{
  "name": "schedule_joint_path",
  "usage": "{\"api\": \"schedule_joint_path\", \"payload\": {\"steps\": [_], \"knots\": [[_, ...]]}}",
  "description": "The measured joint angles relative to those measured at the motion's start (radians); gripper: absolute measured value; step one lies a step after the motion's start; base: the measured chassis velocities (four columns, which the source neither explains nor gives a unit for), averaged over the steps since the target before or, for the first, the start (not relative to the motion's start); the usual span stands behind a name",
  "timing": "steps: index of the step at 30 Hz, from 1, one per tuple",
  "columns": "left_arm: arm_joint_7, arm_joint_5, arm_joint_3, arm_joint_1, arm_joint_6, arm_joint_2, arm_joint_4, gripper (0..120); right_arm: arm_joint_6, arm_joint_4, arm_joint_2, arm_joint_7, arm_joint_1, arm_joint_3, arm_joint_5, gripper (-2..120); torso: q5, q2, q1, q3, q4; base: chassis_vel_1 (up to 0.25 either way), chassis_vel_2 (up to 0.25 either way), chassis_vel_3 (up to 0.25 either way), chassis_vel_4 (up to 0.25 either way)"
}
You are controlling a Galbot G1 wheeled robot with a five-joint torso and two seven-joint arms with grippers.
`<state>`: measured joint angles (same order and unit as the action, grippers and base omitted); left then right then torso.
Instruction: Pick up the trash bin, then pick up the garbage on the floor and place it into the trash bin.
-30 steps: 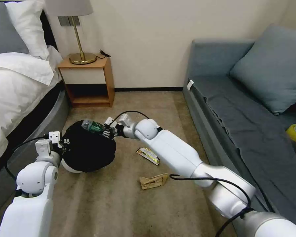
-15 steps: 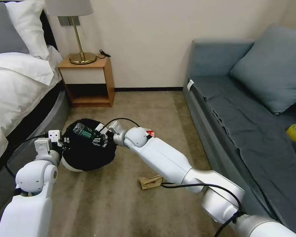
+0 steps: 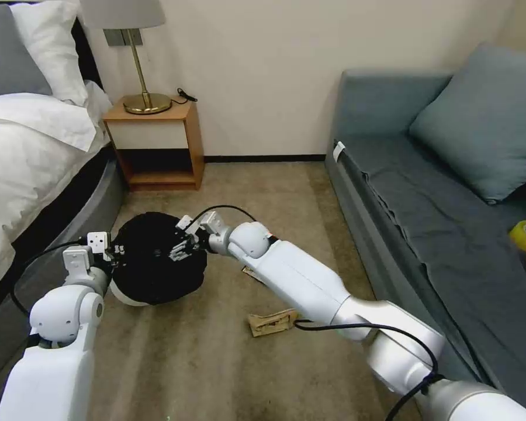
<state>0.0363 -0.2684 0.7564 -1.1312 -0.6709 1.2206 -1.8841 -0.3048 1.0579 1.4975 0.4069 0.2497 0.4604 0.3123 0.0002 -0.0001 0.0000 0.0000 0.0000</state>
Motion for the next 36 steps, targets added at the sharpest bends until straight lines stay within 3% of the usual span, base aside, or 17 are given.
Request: {"api": "schedule_joint_path", "payload": {"steps": [2,5,10,19,29,36], "knots": [[0.000,0.000,0.001,0.000,0.000,-0.001,0.001,4,0.000,0.003,-0.008,0.004,0.000,0.001,-0.006,100,0.0000,0.000,0.000,0.000,0.0000,0.000,0.000,0.000,0.000],[0.000,0.000,0.013,0.000,0.006,-0.008,0.010,4,0.014,0.032,-0.108,0.074,0.020,-0.009,-0.108,100,0.0001,0.000,0.000,0.000,-0.0002,0.000,0.000,0.000,0.000],[0.001,0.006,0.014,0.001,0.009,-0.001,0.016,4,0.035,0.035,-0.168,0.125,0.101,-0.050,-0.211,100,0.0002,0.000,0.000,0.000,-0.0001,0.000,0.000,0.000,0.000],[0.002,0.022,0.004,0.005,0.012,0.029,0.017,4,0.079,0.021,-0.196,0.180,0.303,-0.154,-0.378,100,0.0001,0.000,0.000,0.000,-0.0001,0.000,0.000,0.000,0.000],[0.002,0.034,0.002,0.000,0.016,0.041,0.018,4,0.147,-0.052,-0.207,0.227,0.384,-0.221,-0.578,100,0.0000,0.000,0.000,0.000,0.0000,0.000,0.000,0.000,0.000],[-0.002,0.035,0.001,-0.001,0.016,0.037,0.018,4,0.170,-0.076,-0.209,0.237,0.406,-0.245,-0.630,100,-0.0001,0.000,0.000,0.000,-0.0001,0.000,0.000,0.000,0.000]]}}
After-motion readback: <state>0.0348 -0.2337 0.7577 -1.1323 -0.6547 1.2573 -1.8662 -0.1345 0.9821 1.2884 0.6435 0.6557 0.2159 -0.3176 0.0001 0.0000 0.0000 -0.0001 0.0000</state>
